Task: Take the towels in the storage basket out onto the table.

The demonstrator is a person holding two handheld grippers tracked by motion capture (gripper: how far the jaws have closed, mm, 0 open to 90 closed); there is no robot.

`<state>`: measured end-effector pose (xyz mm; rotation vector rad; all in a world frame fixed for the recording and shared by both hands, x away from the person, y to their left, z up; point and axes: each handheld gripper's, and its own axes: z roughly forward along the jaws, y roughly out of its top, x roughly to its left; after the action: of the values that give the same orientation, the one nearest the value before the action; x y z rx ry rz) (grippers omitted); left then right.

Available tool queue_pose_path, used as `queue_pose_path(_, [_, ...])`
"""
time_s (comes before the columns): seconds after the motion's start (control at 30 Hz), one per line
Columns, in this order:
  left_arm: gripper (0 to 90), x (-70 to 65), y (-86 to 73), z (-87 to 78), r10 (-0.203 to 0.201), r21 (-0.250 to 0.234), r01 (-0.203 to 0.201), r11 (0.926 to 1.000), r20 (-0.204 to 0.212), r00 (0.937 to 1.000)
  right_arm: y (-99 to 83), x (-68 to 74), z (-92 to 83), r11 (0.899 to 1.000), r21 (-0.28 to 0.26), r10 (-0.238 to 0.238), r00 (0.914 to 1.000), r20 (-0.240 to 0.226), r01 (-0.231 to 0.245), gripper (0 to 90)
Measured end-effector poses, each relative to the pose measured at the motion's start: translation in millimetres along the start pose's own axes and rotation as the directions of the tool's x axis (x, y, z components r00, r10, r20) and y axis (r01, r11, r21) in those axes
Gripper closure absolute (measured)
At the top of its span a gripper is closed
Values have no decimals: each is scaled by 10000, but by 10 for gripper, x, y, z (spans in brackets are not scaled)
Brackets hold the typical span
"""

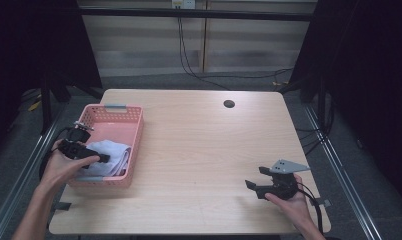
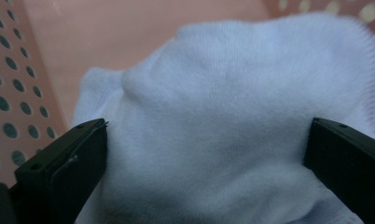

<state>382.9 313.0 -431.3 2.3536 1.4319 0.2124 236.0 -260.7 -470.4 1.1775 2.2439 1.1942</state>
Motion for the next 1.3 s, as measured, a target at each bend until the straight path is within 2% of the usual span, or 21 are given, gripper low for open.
queue_pose_path(0.13, [0, -4, 46, 52, -119, 403, 119, 9991, -13, 9999, 0, -1, 9, 10000, 4, -35, 10000, -42, 35, 255])
queue_pose_path(0.2, [0, 38, 40, 81, -113, 576, 103, 9983, 183, 9998, 1, 5, 8, 10000, 7, -36, 9999, -113, 36, 255])
queue_pose_path(0.33, [0, 128, 22, 170, -561, 853, 507, 9951, 617, 9965, 2, 8, 3, 10000, -2, -49, 9999, -137, 49, 255])
queue_pose_path(0.4, [0, 106, 55, 198, -488, 1245, 416, 9913, 551, 9973, 3, 10, 4, 10000, 12, -51, 9999, -156, 52, 256])
queue_pose_path(0.43, [0, 95, 78, 221, -508, 1556, 415, 9870, 558, 9971, 3, 13, 7, 10000, 8, -67, 9999, -143, 67, 256])
queue_pose_path(0.67, [9, 20, 176, 343, -425, 2342, 362, 9715, 218, 9989, 13, 36, 19, 9998, 39, -179, 9996, -240, 180, 258])
queue_pose_path(0.7, [38, 28, 186, 347, -399, 2522, 308, 9672, 310, 9987, 13, 37, 21, 9998, 42, -198, 9995, -241, 199, 259])
queue_pose_path(0.73, [63, 28, 184, 362, -617, 2461, 519, 9679, 322, 9976, 14, 41, 20, 9998, 37, -194, 9995, -237, 195, 259])
queue_pose_path(0.8, [112, 19, 195, 354, -462, 2606, 350, 9648, 370, 9982, 16, 46, 11, 9998, 8, -201, 9994, -293, 202, 259])
queue_pose_path(0.87, [155, -14, 212, 351, -360, 2767, 279, 9606, 240, 9991, 14, 50, 1, 9997, -29, -237, 9991, -339, 236, 259])
queue_pose_path(0.93, [185, -35, 222, 346, -318, 2791, 244, 9600, 220, 9993, 15, 44, 4, 9997, -50, -232, 9991, -354, 231, 259])
queue_pose_path(1.03, [230, -11, 211, 326, -203, 2698, 92, 9629, 386, 9990, 20, 37, 14, 9997, -10, -240, 9991, -340, 240, 259])
queue_pose_path(1.1, [276, -20, 201, 313, -131, 2529, 31, 9675, 381, 9992, 22, 41, 16, 9997, -30, -241, 9991, -345, 240, 259])
queue_pose_path(1.13, [292, -27, 199, 300, -36, 2547, -72, 9670, 418, 9991, 23, 41, 20, 9997, -36, -257, 9991, -331, 256, 259])
queue_pose_path(1.17, [319, -26, 192, 286, 99, 2405, -196, 9705, 415, 9991, 25, 39, 25, 9996, -31, -269, 9991, -316, 268, 258])
queue_pose_path(1.3, [424, 23, 136, 228, -42, 1932, -93, 9811, 693, 9976, 36, 36, 32, 9996, -96, -278, 9992, -278, 275, 258])
